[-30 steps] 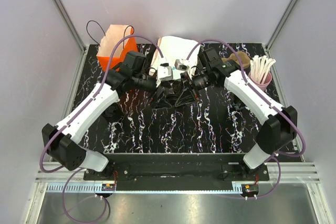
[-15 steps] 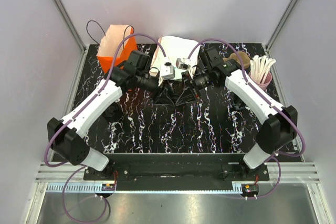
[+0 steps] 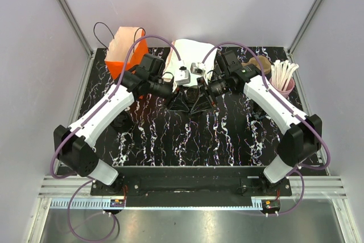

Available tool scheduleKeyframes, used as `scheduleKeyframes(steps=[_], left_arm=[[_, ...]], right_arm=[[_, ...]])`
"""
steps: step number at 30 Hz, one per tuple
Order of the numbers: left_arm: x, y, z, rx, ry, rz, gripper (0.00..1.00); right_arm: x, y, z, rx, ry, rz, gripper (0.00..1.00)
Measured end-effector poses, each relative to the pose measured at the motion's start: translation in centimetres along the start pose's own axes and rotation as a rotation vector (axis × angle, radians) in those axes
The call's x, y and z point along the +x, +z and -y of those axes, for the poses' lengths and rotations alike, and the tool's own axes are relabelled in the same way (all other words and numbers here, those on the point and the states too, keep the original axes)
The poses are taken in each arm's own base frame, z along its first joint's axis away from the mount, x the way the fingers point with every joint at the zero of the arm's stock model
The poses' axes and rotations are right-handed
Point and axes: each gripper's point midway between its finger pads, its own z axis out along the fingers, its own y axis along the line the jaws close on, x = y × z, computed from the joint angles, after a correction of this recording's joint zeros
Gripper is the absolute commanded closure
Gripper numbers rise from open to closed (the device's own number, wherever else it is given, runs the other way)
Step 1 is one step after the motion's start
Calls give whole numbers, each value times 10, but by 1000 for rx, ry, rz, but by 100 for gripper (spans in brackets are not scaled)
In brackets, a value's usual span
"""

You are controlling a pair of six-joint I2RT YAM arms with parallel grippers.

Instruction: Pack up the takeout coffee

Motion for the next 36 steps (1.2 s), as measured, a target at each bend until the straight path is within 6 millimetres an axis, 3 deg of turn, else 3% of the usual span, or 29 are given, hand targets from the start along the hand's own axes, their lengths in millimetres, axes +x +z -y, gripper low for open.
scheduleKeyframes(steps=[9,14,18,23,30,36], left_arm=[[5,4,-4,7,-6,-9,69],[6,5,-4,19,0,-12,91],[7,6,-5,26,-8,-18,97],[10,9,-5,38,-30,-25,100],[16,18,-4,70,-130,-39,100],[5,21,-6,78,-234,8,100]], right_arm=[[1,-1,4,27,20,-9,75],[1,-1,7,39,19,-11,76],[2,-2,9,54,19,-15,73],[2,-5,18,107,-2,-25,46],[-11,-24,33,279,-113,-29,17],[-22,-57,30,461,-288,-35,18]])
